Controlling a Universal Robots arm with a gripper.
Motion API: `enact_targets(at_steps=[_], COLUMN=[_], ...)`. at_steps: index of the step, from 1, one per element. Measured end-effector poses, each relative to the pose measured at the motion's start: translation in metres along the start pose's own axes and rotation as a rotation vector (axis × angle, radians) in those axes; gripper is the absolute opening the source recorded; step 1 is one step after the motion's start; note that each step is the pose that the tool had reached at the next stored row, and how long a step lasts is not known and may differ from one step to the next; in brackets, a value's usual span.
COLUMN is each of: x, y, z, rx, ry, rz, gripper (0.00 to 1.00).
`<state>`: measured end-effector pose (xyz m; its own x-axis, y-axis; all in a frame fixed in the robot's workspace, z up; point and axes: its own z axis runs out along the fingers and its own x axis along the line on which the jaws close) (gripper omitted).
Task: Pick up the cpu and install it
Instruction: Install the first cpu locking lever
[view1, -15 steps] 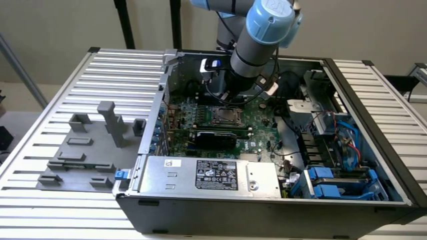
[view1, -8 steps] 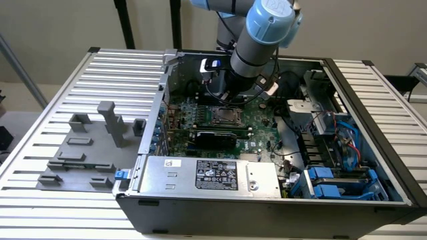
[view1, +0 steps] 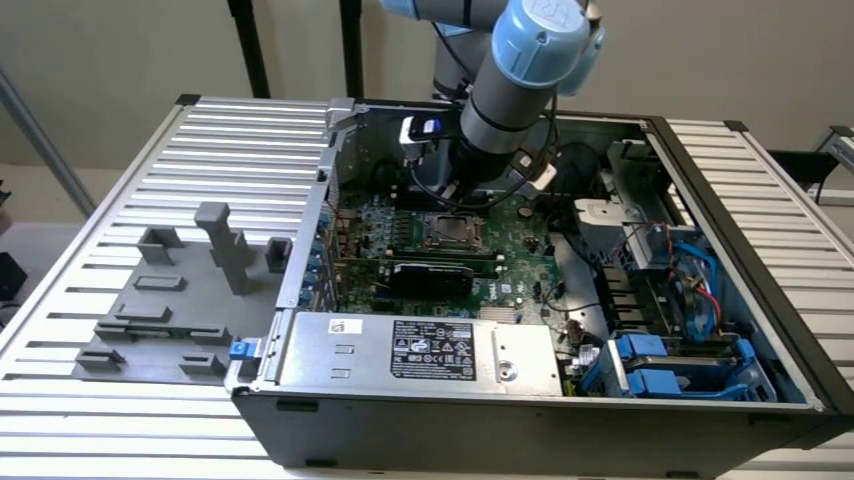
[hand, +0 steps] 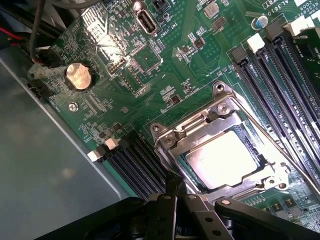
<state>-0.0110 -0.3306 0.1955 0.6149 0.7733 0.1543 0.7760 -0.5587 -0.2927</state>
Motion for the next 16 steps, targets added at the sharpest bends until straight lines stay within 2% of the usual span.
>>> enact_targets(at_steps=[16], x=[0.0026], y=[-0.0012], z=[0.0000], rx=[0.0002], ry=[0.0001], rz=[0.000], gripper=[0.11])
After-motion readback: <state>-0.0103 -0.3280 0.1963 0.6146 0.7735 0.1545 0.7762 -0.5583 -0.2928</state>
